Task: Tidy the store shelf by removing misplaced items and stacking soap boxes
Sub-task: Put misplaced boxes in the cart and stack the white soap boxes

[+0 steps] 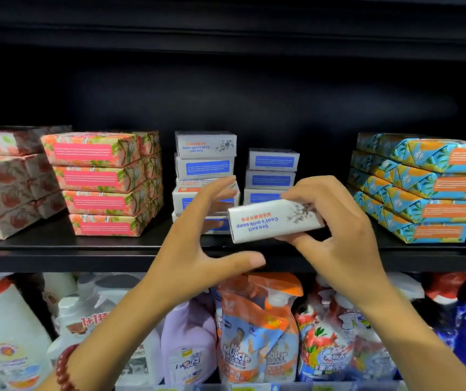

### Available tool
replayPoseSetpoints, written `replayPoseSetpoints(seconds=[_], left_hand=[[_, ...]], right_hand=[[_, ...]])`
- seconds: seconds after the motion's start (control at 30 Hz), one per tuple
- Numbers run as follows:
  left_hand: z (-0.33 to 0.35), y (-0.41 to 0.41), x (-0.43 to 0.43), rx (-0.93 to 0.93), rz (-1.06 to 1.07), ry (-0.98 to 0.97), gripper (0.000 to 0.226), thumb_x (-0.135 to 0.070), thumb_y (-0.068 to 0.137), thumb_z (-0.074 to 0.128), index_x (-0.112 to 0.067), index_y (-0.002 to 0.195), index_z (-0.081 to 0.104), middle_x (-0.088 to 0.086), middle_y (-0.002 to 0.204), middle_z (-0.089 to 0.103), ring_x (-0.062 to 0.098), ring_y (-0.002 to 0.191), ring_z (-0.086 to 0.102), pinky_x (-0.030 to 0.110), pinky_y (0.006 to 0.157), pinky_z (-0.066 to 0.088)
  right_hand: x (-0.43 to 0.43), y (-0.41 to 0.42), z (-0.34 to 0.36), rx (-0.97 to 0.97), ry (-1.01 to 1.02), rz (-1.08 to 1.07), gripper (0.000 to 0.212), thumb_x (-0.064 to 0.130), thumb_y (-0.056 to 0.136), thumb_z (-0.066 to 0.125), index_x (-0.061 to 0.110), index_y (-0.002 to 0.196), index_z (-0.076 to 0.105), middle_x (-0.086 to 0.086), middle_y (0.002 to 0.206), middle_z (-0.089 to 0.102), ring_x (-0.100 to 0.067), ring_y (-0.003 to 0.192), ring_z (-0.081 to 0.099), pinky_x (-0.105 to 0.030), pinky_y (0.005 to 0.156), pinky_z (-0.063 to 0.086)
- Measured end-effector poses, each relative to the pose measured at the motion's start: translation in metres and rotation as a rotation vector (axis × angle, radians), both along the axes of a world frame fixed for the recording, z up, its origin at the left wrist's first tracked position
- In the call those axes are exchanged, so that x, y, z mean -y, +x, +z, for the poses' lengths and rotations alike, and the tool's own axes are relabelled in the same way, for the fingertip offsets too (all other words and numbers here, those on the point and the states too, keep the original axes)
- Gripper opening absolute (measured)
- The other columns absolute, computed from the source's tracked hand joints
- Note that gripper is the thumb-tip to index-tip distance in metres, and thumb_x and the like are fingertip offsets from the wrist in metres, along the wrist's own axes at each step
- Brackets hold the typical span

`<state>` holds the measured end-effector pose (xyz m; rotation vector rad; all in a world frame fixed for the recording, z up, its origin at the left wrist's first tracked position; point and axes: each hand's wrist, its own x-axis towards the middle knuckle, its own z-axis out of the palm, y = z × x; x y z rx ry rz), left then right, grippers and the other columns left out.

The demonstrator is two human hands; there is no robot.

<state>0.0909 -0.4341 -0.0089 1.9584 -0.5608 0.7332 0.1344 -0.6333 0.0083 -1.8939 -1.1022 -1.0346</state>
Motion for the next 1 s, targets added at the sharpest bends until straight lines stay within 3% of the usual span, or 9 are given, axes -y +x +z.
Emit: replayPoseSetpoints(seconds=[0.13,0.23,0.33,0.43,0.6,0.73,0.87,1.0], left_hand=[[0.003,0.003,0.005,-0.141,-0.016,-0.208,0.075,-0.047,0.050,0.079,-0.029,0.119,0.056,-0.016,0.111,0.067,0.005,0.107,0.062,0.032,0.088,0.053],[0.003,0.003,0.004,-0.112,-0.029,-0.245,0.066,-0.037,0.047,0.082,-0.021,0.107,0.061,-0.010,0.106,0.070,0.009,0.101,0.066,0.026,0.081,0.054],[0.007,0.000,-0.004,-0.047,-0.022,-0.234,0.062,-0.032,0.051,0.082,-0.019,0.108,0.061,-0.008,0.109,0.070,0.011,0.103,0.066,0.027,0.084,0.053],[0.018,-0.002,-0.016,0.029,0.069,-0.190,0.061,-0.035,0.054,0.082,-0.022,0.109,0.059,-0.011,0.110,0.069,0.008,0.104,0.065,0.025,0.086,0.053],[0.036,0.010,-0.030,0.088,0.295,-0.054,0.061,-0.027,0.057,0.091,-0.025,0.107,0.056,-0.019,0.103,0.066,-0.004,0.097,0.063,0.013,0.079,0.050],[0.038,0.023,-0.034,0.054,0.354,-0.073,0.056,-0.022,0.061,0.087,-0.020,0.109,0.058,-0.019,0.103,0.064,-0.008,0.092,0.061,0.005,0.070,0.045],[0.031,0.030,-0.035,0.022,0.391,-0.140,0.054,-0.025,0.066,0.085,-0.019,0.111,0.056,-0.019,0.102,0.062,-0.012,0.088,0.059,0.004,0.065,0.044],[0.024,0.032,-0.035,0.083,0.445,-0.177,0.051,-0.025,0.071,0.081,-0.027,0.114,0.052,-0.010,0.114,0.056,0.000,0.101,0.058,0.012,0.079,0.049]], right_hand=[[-0.009,0.002,-0.007,0.116,0.076,0.003,0.032,-0.006,0.069,0.067,0.001,0.098,0.055,-0.010,0.102,0.054,-0.011,0.101,0.050,-0.013,0.085,0.042],[-0.013,0.004,-0.010,0.148,0.049,0.036,0.039,-0.009,0.068,0.066,0.008,0.100,0.050,-0.007,0.105,0.051,-0.011,0.105,0.049,-0.013,0.087,0.041],[-0.009,0.005,-0.011,0.112,0.014,0.014,0.041,0.003,0.074,0.071,0.006,0.111,0.053,-0.004,0.114,0.051,-0.008,0.112,0.047,-0.014,0.094,0.038],[0.001,0.008,-0.011,-0.077,0.048,-0.006,0.054,0.026,0.078,0.071,0.010,0.125,0.052,0.002,0.123,0.050,-0.004,0.121,0.045,-0.017,0.099,0.038],[0.012,0.020,-0.017,-0.282,-0.197,-0.063,0.058,0.059,0.073,0.060,0.023,0.118,0.060,0.015,0.115,0.055,0.006,0.110,0.048,-0.006,0.092,0.035],[0.009,0.025,-0.029,-0.313,-0.395,-0.151,0.054,0.052,0.077,0.066,0.027,0.125,0.058,0.017,0.123,0.054,0.002,0.115,0.046,-0.011,0.095,0.035],[0.008,0.028,-0.038,-0.267,-0.430,-0.200,0.046,0.048,0.082,0.064,0.028,0.123,0.060,0.017,0.123,0.055,-0.001,0.117,0.045,-0.005,0.087,0.029],[0.008,0.028,-0.044,-0.232,-0.401,-0.234,0.046,0.056,0.078,0.057,0.027,0.113,0.066,0.015,0.113,0.062,0.000,0.107,0.051,-0.003,0.078,0.030]])
